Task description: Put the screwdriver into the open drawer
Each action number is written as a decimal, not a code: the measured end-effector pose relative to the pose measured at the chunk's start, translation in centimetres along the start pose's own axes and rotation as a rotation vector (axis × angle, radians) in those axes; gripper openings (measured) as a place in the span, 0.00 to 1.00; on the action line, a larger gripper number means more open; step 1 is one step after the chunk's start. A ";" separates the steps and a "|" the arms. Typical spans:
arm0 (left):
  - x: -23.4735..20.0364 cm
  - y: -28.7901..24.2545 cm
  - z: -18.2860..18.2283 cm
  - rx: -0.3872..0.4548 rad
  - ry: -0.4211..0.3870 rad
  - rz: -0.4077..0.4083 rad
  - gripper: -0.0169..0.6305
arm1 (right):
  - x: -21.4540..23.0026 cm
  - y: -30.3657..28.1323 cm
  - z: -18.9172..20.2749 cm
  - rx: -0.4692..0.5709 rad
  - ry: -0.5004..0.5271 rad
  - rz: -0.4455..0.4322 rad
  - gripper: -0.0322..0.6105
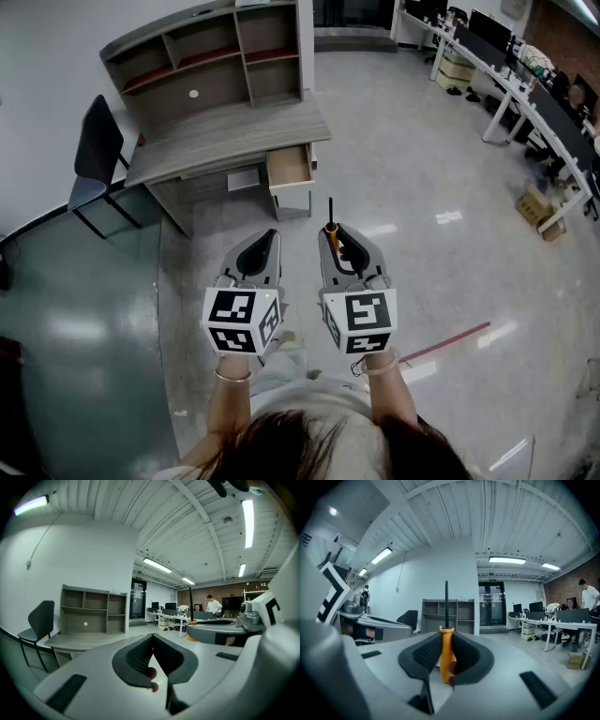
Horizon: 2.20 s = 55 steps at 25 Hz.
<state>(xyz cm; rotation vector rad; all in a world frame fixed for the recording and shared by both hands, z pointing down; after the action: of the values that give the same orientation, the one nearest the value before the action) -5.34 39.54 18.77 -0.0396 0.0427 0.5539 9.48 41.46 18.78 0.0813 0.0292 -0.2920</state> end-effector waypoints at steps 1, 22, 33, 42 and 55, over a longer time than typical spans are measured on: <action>-0.5 -0.4 0.0 -0.001 0.001 0.000 0.05 | 0.0 -0.6 0.1 -0.001 0.000 0.003 0.18; -10.3 -7.8 -0.3 -0.017 0.030 0.048 0.05 | -0.7 -12.3 0.9 -0.004 -0.017 0.059 0.18; -14.9 -9.5 0.0 -0.014 0.044 0.080 0.05 | -2.2 -16.8 1.4 -0.017 0.002 0.105 0.18; -17.5 -9.5 0.1 -0.006 0.075 0.090 0.05 | -3.8 -18.0 1.1 -0.023 0.033 0.123 0.18; -18.4 -9.9 1.3 -0.025 0.090 0.076 0.05 | -3.5 -18.7 2.2 -0.043 0.022 0.125 0.18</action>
<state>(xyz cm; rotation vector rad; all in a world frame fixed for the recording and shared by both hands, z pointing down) -15.71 21.50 21.24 -0.0870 0.1254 0.6281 0.72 24.41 19.73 0.0438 0.0523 -0.1651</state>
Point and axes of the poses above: the fingertips, and each gripper's own axes: y backward along the fingers, x to its right, z out of its underside, the point moved 7 cm from there along y, backward along the fingers, and after that the axes turned 9 degrees about x, right-handed, at the moved point
